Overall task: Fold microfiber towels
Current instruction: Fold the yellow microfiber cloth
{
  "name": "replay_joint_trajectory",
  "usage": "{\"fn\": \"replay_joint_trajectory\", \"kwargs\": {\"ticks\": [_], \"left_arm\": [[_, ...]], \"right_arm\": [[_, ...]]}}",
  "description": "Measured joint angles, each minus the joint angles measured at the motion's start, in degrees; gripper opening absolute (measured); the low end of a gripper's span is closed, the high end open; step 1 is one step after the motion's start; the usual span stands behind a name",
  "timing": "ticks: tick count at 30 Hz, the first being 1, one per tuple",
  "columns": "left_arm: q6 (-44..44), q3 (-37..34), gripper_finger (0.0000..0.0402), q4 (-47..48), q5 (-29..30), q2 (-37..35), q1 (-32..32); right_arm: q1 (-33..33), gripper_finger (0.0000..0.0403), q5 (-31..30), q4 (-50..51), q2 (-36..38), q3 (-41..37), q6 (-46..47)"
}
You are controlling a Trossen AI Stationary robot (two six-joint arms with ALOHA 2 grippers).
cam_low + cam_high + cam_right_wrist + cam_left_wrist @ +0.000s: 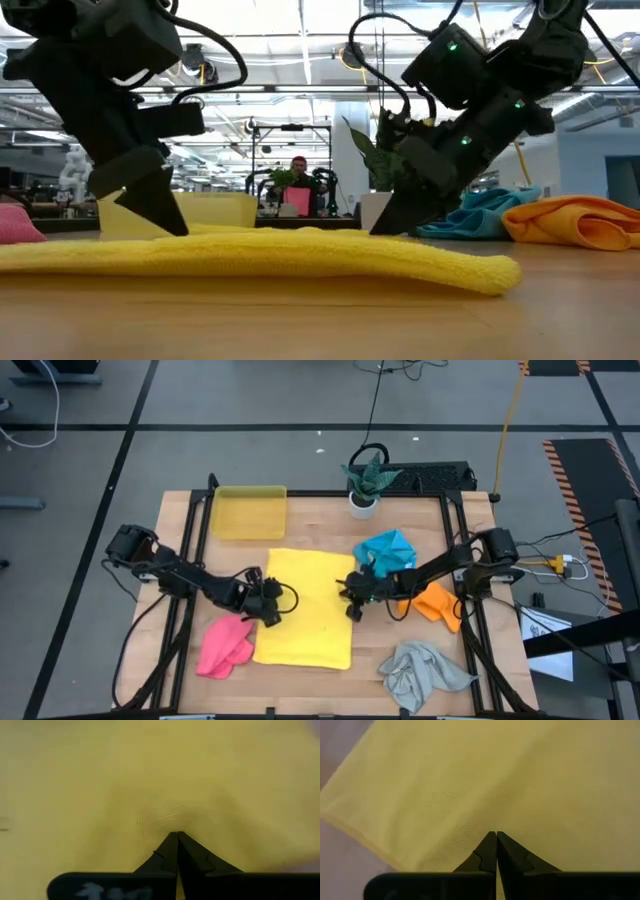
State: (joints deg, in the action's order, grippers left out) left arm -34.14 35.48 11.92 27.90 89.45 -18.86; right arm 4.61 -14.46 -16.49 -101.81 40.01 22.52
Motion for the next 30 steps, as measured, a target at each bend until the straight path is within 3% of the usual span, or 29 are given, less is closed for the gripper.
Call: {"fn": "replay_joint_trajectory", "kwargs": {"ticks": [5, 12, 17, 24, 30], "left_arm": [[-0.4, 0.0, 0.0008, -1.3, 4.1, 0.0, -2.7], [7.6, 0.0, 0.0004, -10.8, 5.4, 0.0, -8.3], [15.7, 0.1, 0.0012, -17.8, 0.3, 0.0, -12.1], [19.8, 0.1, 0.0005, -22.6, -5.8, 0.3, -20.2], [26.6, 0.2, 0.0073, -33.9, -1.8, 3.0, -26.9]], "right_arm": [[-2.6, 0.0000, -8.0, 7.1, 5.2, -0.5, -4.7], [3.4, 0.0000, -3.2, 5.7, 11.4, -0.3, -8.3], [10.8, 0.0000, -2.8, 4.0, 9.6, -0.3, -8.1], [18.6, 0.0000, 1.2, -8.6, 4.6, -0.3, -8.4], [22.2, 0.0000, 1.1, -22.9, 2.8, -0.3, -11.3]]}}
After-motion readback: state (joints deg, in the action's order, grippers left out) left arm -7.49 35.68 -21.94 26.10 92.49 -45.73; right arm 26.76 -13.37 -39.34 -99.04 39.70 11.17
